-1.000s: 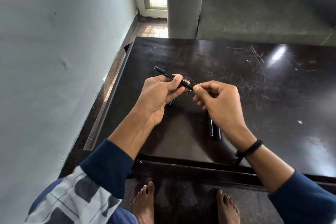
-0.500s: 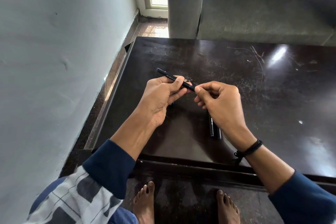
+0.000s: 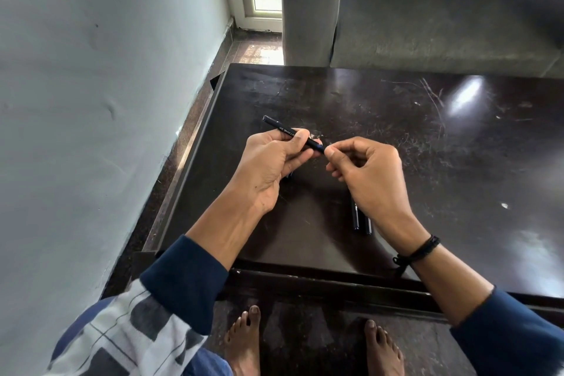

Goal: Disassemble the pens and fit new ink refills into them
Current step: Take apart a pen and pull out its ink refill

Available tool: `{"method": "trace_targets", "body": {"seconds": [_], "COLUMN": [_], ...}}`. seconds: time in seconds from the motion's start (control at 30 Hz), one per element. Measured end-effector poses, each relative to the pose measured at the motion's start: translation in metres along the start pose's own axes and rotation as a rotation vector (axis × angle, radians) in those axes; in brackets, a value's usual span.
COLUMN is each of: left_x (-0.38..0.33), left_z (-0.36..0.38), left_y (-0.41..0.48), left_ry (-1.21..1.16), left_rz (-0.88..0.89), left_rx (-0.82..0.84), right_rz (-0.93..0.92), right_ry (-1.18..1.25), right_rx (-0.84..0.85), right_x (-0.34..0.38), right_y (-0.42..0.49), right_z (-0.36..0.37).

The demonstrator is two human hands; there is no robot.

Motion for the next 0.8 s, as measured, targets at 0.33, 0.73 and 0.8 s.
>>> {"method": "trace_targets", "body": {"seconds": [0.33, 0.73, 0.8], "left_x": [-0.0038, -0.003, -0.0035], "left_z": [0.0001, -0.0007, -0.0003], "left_y": [-0.001, -0.001, -0.0007], "left_ry": [-0.001, -0.005, -0.007], "left_rz": [0.004, 0.005, 0.009], "left_rx": [-0.001, -0.005, 0.002], "right_rz": [0.005, -0.017, -0.021], "right_ry": [0.034, -0.007, 0.002], "right_rx": [-0.021, -0.011, -0.021], "right_x": [0.003, 0.0044, 0.0055], "right_y": [-0.0002, 0.0005, -0.0001], "right_z": [-0.0027, -0.0016, -0.0022]}}
Point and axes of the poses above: each hand's wrist, its own y-axis towards the middle knuckle, its own z-axis out of the palm, x = y × z, the point moved 5 cm from there along y, towards the middle knuckle, and after that the axes turned 5 degrees about y, right-handed, at the moved point
